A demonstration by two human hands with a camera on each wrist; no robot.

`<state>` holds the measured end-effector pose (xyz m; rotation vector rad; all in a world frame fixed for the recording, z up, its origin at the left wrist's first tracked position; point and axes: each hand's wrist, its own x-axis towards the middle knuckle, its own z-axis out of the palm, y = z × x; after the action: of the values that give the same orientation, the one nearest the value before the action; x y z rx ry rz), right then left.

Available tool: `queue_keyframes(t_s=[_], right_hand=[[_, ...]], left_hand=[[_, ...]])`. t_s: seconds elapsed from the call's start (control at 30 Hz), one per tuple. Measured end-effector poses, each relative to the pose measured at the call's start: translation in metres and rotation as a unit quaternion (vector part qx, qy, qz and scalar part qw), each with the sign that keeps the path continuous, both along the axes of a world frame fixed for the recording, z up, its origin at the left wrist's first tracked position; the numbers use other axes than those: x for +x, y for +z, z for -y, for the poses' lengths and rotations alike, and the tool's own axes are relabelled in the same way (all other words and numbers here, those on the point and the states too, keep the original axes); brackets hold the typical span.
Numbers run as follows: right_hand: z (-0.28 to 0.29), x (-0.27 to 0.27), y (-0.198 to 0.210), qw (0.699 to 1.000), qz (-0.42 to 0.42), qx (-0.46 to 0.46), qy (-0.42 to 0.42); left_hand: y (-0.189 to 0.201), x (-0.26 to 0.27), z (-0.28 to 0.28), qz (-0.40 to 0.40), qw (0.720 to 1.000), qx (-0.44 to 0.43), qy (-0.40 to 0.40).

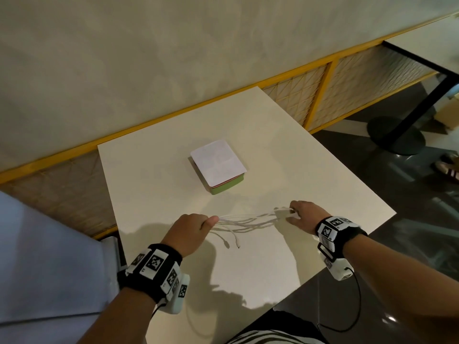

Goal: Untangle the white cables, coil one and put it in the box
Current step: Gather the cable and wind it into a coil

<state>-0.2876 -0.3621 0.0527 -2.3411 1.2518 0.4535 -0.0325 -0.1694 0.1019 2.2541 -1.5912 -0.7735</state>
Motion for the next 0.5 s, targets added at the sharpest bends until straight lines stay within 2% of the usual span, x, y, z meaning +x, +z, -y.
queue_keyframes(t_s=[0.13, 0.3, 0.4, 0.47, 0.5], right_hand=[[-0.017, 0.026, 0.02, 0.995, 0.001, 0.006, 0.097], [-0.057, 0.092, 0.091, 0.962, 0.02, 0.072, 0.264], [-0.061, 0.103, 0.114, 0.954, 0.017, 0.06, 0.293], [-0.055, 0.098, 0.115, 0.953, 0.006, 0.031, 0.302], [-0.051, 0.094, 0.111, 0.955, -0.002, 0.006, 0.296]], left_hand=[[-0.002, -0.003, 0.009, 0.007, 1.0, 0.002, -0.005], [0.003, -0.005, 0.02, 0.01, 0.998, -0.067, -0.021], [0.009, 0.001, 0.016, 0.063, 0.991, -0.108, -0.041], [0.01, 0.009, 0.009, 0.087, 0.987, -0.128, -0.044], [0.013, 0.01, 0.009, 0.081, 0.99, -0.11, -0.037]])
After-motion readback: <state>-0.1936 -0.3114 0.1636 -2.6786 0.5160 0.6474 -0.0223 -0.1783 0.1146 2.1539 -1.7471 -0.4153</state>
